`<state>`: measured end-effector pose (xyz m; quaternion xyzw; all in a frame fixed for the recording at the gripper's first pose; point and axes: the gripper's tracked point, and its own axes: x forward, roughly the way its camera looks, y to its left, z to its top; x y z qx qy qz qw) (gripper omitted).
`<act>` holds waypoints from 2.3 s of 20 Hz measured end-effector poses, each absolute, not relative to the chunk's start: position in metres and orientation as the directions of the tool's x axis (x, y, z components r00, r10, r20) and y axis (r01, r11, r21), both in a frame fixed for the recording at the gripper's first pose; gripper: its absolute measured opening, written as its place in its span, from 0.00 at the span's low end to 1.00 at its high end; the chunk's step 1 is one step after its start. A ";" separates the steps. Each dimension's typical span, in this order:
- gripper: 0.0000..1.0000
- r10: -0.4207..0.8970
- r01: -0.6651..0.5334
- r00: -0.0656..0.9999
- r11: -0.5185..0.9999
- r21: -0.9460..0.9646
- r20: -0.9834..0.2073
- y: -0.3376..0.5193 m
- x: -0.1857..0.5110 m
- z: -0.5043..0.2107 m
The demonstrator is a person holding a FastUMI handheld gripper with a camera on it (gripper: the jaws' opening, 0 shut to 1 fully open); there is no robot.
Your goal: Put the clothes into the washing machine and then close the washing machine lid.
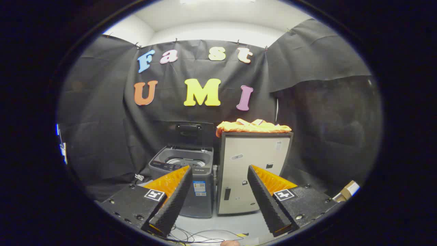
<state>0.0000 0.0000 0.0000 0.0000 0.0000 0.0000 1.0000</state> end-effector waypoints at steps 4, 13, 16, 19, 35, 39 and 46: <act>1.00 0.006 -0.006 1.000 1.000 0.010 0.010 0.001 0.001 0.004; 1.00 0.024 -0.023 0.999 1.000 -0.008 0.035 -0.002 0.006 0.018; 1.00 0.028 -0.028 0.999 1.000 -0.001 0.027 -0.003 0.007 0.016; 1.00 0.029 -0.029 0.999 1.000 0.003 0.024 -0.004 0.007 0.015; 1.00 0.000 0.000 0.999 1.000 -0.009 0.034 -0.019 0.014 0.031; 1.00 -0.022 0.022 0.999 1.000 -0.012 0.047 -0.036 0.031 0.044; 1.00 -0.036 0.035 0.999 0.999 0.013 0.026 -0.079 0.116 0.066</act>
